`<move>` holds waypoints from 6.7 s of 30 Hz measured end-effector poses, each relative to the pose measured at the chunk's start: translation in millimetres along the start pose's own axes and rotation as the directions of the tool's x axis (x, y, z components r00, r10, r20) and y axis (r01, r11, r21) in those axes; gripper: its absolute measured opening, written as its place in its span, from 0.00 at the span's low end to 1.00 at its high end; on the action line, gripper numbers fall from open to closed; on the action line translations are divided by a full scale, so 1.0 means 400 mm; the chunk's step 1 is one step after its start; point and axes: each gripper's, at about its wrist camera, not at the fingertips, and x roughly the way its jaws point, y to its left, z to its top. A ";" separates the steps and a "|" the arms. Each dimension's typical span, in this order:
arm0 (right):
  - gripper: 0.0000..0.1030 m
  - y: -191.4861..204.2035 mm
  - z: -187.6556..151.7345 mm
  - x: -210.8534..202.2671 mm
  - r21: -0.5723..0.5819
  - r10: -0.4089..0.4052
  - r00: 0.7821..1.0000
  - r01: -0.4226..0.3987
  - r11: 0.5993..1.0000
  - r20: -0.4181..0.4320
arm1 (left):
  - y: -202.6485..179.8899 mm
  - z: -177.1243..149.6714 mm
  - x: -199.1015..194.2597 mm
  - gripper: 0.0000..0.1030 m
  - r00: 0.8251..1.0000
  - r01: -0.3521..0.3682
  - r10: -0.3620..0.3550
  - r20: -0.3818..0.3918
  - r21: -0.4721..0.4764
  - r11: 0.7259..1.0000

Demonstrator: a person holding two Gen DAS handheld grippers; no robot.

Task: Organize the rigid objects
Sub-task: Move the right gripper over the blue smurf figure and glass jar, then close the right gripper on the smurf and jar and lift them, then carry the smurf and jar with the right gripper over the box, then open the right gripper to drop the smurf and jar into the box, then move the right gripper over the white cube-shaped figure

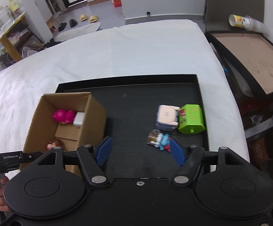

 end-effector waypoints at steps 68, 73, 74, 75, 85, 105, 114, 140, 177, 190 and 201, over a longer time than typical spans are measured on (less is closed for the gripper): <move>0.57 0.029 -0.022 0.091 0.066 -0.125 0.989 0.130 0.989 -0.077 | -0.011 0.009 0.020 0.34 0.999 0.033 -0.033 -0.012 -0.002 0.999; 0.57 0.054 -0.017 0.049 0.051 -0.118 0.992 0.121 0.991 -0.048 | -0.016 0.008 0.019 0.34 1.000 0.025 -0.025 -0.010 -0.002 1.000; 0.57 0.058 -0.017 0.043 0.048 -0.117 0.992 0.119 0.992 -0.044 | -0.017 0.007 0.018 0.34 1.000 0.023 -0.023 -0.009 -0.002 1.000; 0.57 0.063 -0.015 0.039 0.045 -0.115 0.993 0.116 0.992 -0.040 | -0.019 0.006 0.018 0.34 1.000 0.020 -0.020 -0.007 0.000 1.000; 0.58 0.112 -0.005 0.008 0.023 -0.076 0.997 0.076 0.997 -0.001 | -0.033 0.002 0.016 0.34 1.000 0.004 -0.004 -0.003 0.005 1.000; 0.58 0.265 0.015 0.019 -0.074 0.010 1.000 -0.009 0.997 0.013 | -0.052 -0.012 0.023 0.34 1.000 -0.002 0.002 0.000 0.025 1.000; 0.58 0.338 0.002 0.075 -0.124 0.058 0.998 -0.061 0.990 -0.024 | -0.052 -0.015 0.032 0.33 1.000 0.011 -0.011 -0.016 0.026 1.000; 0.62 0.333 0.005 0.172 -0.044 0.077 0.996 -0.080 0.996 -0.050 | -0.038 -0.006 0.034 0.33 0.999 0.034 -0.034 -0.025 0.013 0.999; 0.69 -0.071 -0.107 0.086 0.179 0.021 0.990 -0.046 0.983 0.140 | -0.152 -0.065 0.022 0.16 0.978 -0.194 0.167 0.122 0.263 0.945; 0.69 -0.096 -0.146 0.128 0.208 -0.022 0.954 -0.042 0.977 0.298 | -0.180 -0.079 0.030 0.13 0.963 -0.257 0.211 0.170 0.328 0.909; 0.69 -0.078 -0.110 0.185 0.169 -0.061 0.935 0.002 0.986 0.348 | -0.195 -0.088 0.040 0.10 0.949 -0.299 0.236 0.207 0.370 0.879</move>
